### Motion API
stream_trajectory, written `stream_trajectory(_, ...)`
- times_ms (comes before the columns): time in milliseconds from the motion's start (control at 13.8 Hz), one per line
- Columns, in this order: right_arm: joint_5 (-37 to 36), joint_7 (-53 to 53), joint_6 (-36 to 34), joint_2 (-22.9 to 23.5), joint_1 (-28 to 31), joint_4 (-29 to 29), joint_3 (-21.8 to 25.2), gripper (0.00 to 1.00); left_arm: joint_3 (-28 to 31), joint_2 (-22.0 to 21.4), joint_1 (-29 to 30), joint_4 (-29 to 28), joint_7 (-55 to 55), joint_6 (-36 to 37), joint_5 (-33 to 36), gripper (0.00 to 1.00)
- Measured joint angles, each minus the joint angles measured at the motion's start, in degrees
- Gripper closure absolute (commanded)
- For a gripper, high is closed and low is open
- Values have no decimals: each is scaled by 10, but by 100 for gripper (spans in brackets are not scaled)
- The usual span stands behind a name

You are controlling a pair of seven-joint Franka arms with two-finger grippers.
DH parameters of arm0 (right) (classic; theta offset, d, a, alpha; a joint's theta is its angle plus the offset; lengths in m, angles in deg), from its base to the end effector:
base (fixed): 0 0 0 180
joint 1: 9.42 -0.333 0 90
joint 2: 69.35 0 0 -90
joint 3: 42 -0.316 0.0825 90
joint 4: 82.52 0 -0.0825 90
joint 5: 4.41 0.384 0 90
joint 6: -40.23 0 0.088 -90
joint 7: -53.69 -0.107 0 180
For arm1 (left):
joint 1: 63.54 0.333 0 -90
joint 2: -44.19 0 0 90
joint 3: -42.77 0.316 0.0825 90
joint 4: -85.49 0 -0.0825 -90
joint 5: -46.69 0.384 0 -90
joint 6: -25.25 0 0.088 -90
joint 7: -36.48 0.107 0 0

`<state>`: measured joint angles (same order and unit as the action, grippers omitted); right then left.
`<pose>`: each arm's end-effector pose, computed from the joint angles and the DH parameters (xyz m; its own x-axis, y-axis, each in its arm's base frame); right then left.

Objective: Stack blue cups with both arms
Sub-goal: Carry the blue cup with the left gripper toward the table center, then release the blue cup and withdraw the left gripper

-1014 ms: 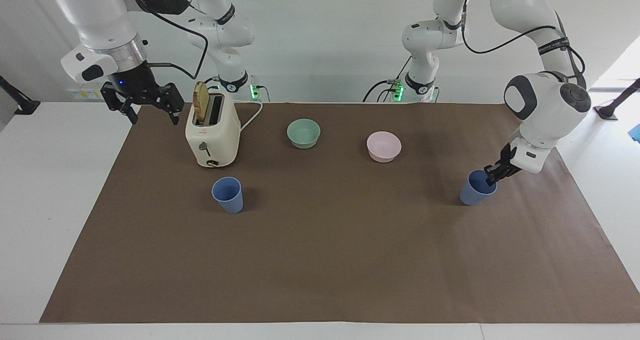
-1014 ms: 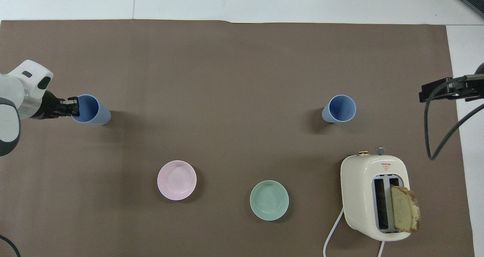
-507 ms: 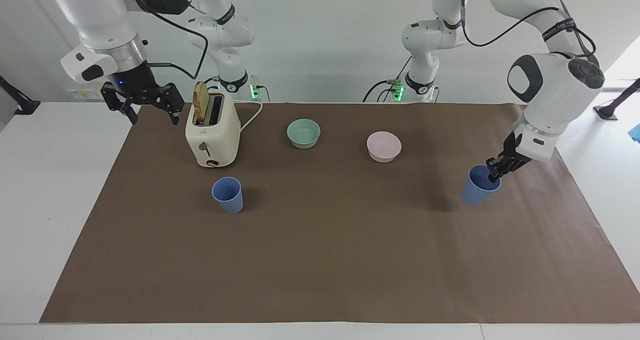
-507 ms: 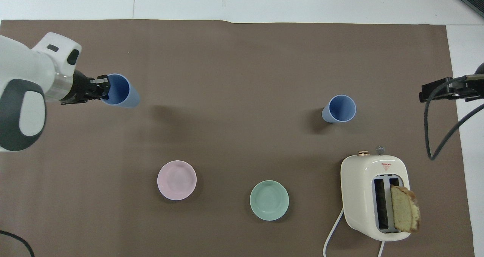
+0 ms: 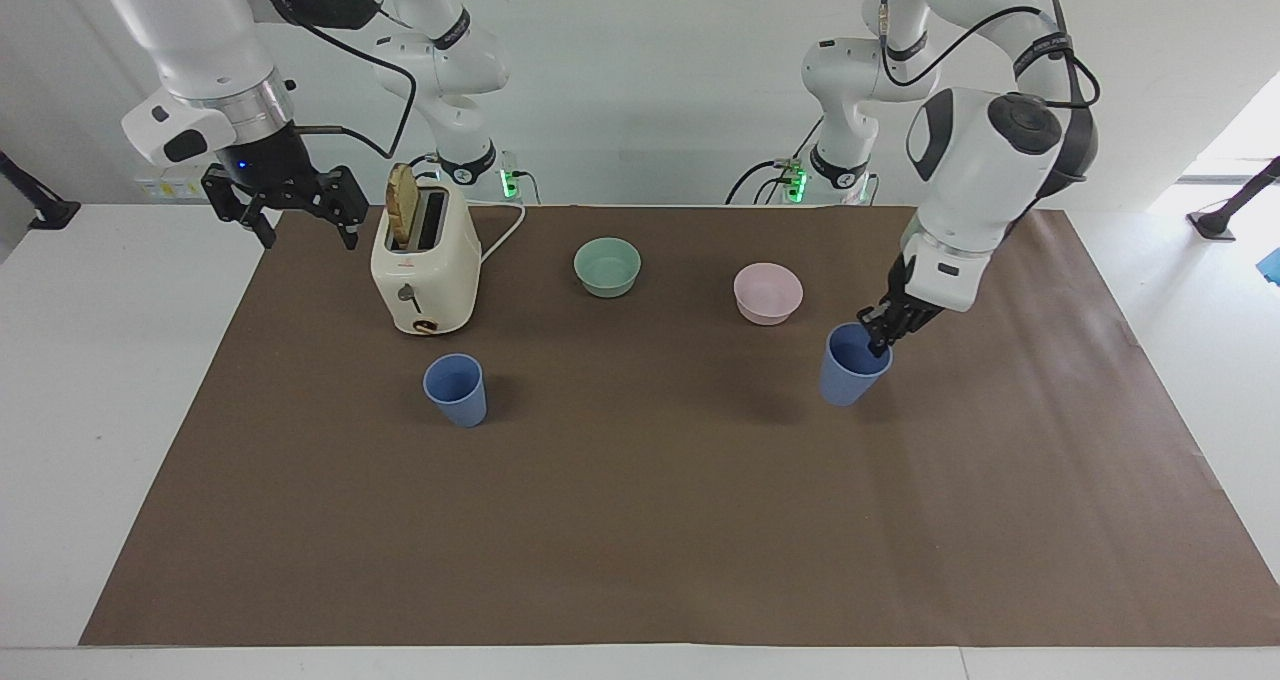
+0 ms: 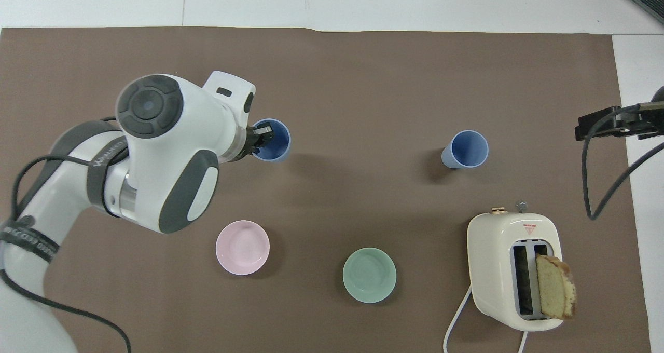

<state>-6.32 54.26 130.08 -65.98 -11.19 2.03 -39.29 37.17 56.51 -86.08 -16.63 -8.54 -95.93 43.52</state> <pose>0.5731 -0.0121 0.6361 0.9994 -0.0064 0.0334 -0.0076 -0.9993 0.0364 0.5575 -0.2968 0.4451 0.9468 0.3202 0.0324 0.3134 -0.9402 0.1331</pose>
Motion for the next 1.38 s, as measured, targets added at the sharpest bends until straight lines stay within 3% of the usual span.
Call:
stream_trajectory(290,0,0,0,0,0,0,0,0,1,45,-21,0,-6,-45,0,100)
stream_trajectory(1158,0,0,0,0,0,0,0,0,1,64,-56,-2,-8,-68,0,100)
stream_trajectory(1231,0,0,0,0,0,0,0,0,1,67,-56,-2,-9,-71,0,67)
stream_trajectory(1303,0,0,0,0,0,0,0,0,1,70,-56,-2,-9,-73,0,1)
stream_trajectory(1376,0,0,0,0,0,0,0,0,2,72,-56,-2,-9,-73,0,0)
